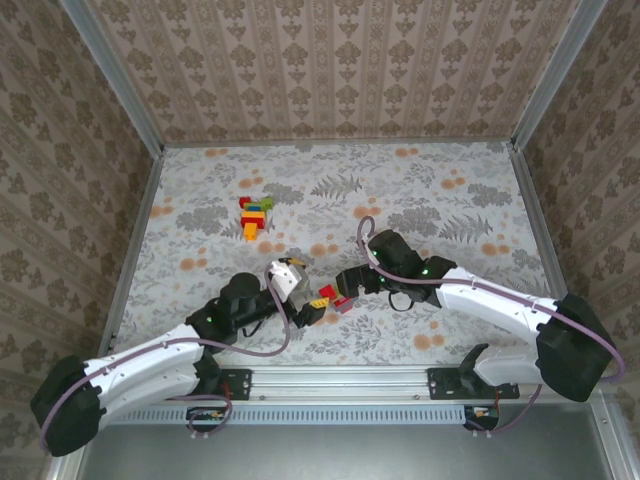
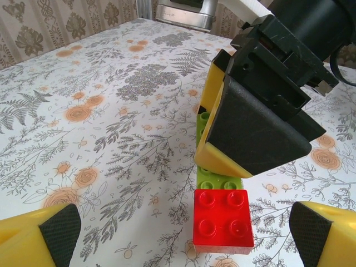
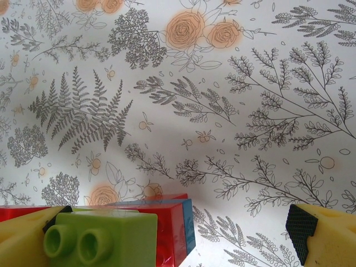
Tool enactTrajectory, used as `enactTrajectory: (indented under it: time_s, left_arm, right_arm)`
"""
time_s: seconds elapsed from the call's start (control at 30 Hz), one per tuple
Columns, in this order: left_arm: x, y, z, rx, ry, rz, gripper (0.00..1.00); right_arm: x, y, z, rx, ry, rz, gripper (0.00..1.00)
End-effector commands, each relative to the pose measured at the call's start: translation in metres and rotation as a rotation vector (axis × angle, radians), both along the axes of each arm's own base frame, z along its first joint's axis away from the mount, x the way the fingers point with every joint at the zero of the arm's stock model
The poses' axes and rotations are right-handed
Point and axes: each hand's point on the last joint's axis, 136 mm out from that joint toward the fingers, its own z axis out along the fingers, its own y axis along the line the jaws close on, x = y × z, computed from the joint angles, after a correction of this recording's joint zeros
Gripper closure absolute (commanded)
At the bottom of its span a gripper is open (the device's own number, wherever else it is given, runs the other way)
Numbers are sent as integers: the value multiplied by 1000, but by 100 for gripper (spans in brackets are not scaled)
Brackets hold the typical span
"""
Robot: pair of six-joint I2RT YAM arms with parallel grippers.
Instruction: Assemble a carrot with lego
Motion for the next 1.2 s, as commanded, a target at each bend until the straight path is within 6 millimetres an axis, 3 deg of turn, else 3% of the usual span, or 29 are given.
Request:
enactTrajectory:
  time_s: [0.0,0.23,0.6,1.17]
  left_arm:
    - [1,2,-1,8,-15,3,0]
    - [2,1,-1,9,-13,-1,0]
    - [2,1,-3,13,-7,-1,0]
    - [3,1,-3,13,-5,-3,0]
  right_arm:
    - [-46,-60,-68,-290,200,-20,0]
    - [-49,-65,-59,-278,179,-25,0]
    - [-46,-65,-69,-305,196,-27,0]
    - [-51,-81,-67,-296,195,-99,1]
